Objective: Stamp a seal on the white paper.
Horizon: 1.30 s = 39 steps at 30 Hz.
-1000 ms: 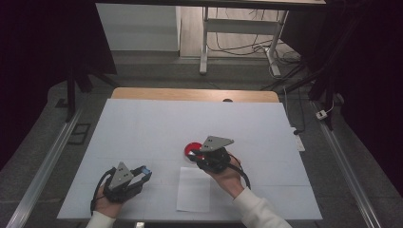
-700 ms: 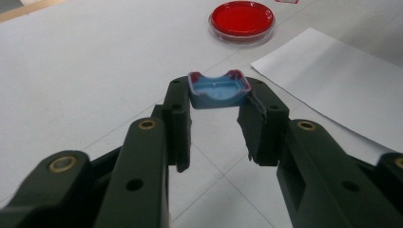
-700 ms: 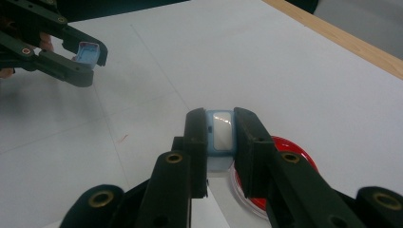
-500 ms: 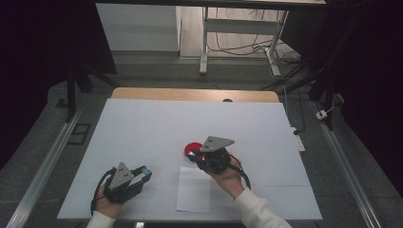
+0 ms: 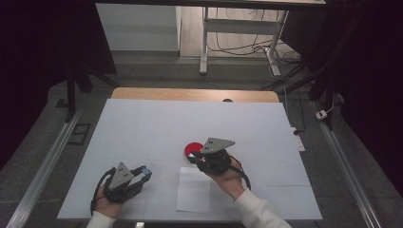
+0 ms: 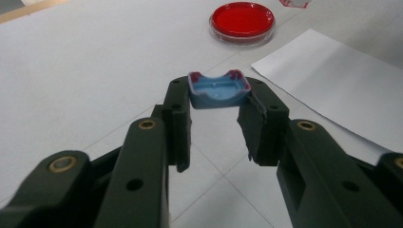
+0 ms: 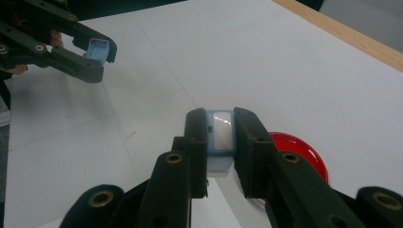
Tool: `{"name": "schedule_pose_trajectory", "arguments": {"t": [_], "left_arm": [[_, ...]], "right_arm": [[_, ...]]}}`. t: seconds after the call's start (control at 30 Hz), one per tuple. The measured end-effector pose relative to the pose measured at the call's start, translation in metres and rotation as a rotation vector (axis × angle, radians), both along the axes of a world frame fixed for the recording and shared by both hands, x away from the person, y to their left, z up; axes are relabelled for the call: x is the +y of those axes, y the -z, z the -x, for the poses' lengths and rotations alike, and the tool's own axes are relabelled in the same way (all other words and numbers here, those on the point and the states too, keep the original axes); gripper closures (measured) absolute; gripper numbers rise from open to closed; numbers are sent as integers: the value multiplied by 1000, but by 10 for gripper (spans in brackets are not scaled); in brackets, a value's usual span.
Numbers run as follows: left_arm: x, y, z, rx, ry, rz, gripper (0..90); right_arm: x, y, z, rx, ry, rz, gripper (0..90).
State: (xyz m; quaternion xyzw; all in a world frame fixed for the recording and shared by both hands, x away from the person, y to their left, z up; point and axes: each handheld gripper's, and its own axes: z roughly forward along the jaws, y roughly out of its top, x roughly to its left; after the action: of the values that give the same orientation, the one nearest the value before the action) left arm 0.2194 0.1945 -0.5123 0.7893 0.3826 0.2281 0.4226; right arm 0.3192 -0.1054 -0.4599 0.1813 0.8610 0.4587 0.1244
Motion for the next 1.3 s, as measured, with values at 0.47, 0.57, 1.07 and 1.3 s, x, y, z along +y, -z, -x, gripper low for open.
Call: {"name": "schedule_pose_trajectory", "arguments": {"t": [0.47,0.57,1.07,1.3], "left_arm": [[0,0,0,-1,-2,0,647],[0,0,0,-2,-2,0,647],[0,0,0,-2,-2,1,647],[0,-1,0,-3,-2,1,647]], "right_arm": [[-5,5,8,28,-10,23,750],[-5,7,10,34,-15,26,750],[-11,13,21,55,-36,45,750],[-16,18,26,63,-43,70,750]]}}
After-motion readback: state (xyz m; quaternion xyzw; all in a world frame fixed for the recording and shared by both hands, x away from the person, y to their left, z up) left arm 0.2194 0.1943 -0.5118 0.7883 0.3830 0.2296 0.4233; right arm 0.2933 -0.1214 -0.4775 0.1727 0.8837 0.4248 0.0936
